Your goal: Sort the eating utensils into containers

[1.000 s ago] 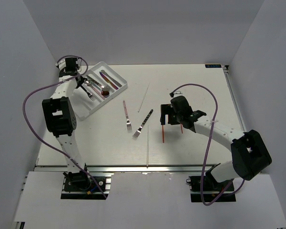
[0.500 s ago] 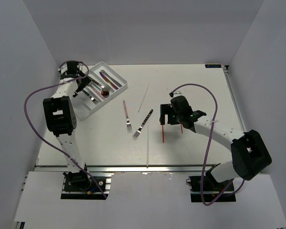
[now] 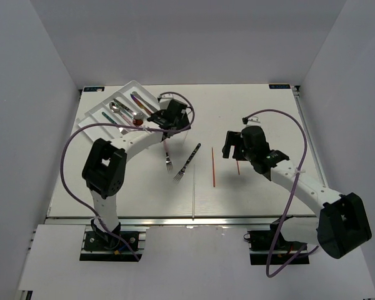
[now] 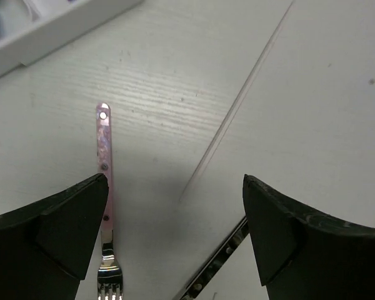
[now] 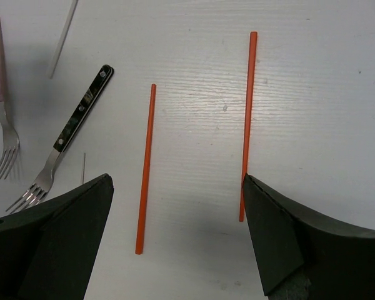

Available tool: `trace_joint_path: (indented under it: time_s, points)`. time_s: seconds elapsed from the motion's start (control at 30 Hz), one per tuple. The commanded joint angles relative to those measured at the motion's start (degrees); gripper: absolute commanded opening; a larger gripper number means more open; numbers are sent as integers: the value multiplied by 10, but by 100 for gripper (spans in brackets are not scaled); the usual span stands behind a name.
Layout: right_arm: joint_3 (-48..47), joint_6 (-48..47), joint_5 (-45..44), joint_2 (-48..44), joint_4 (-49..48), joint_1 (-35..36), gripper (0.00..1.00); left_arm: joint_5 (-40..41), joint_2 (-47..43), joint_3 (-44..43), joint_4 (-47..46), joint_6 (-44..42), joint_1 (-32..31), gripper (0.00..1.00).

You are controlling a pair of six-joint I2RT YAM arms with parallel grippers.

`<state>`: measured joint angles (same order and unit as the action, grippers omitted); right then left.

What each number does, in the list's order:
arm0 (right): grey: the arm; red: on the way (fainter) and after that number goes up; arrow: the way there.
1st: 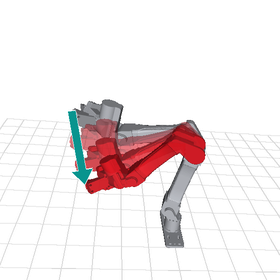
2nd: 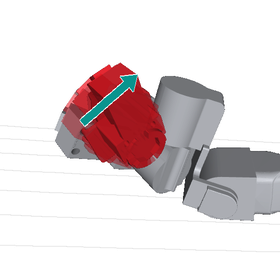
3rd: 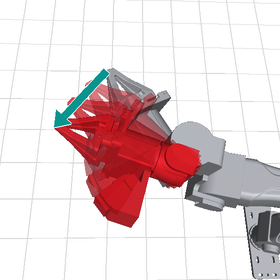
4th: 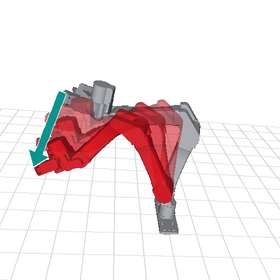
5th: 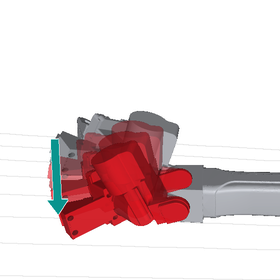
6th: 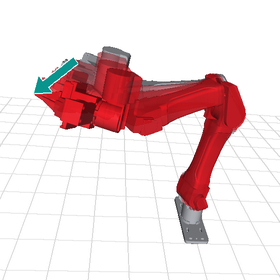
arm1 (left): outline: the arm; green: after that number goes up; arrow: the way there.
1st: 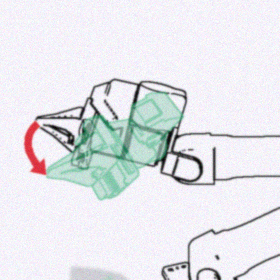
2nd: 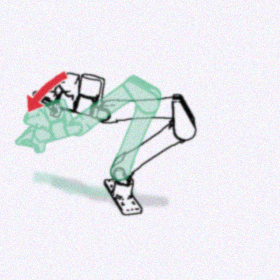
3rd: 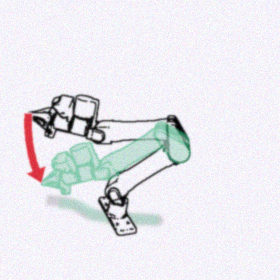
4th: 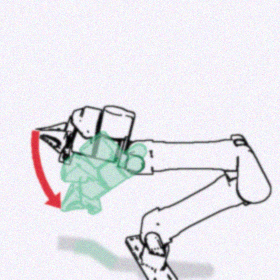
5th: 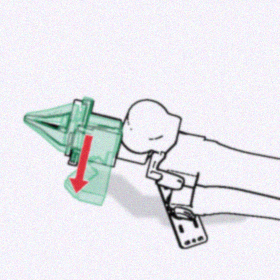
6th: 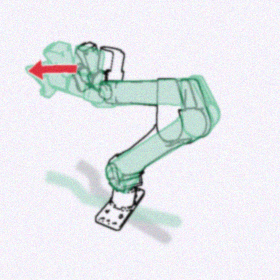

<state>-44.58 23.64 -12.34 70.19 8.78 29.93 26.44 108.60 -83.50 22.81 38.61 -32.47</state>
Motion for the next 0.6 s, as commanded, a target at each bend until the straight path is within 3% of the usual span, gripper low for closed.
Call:
trace_joint_path:
  time_s: [0.0,0.33,0.37,0.4,0.57]
  points:
    - [8,2,7,-12,-18,-1,88,34,11,17,24,2,0,97]
    - [12,-3,39,-2,-29,-1,88,6,-19,104,3,-22,-3,82]
    - [12,-3,41,-1,-29,-1,88,3,-17,109,-7,-26,-2,78]
    - [11,-3,41,-1,-30,-1,88,-8,-9,113,-12,-29,-2,67]
    - [12,-4,40,0,-32,-1,88,-36,15,141,-38,-25,-2,57]
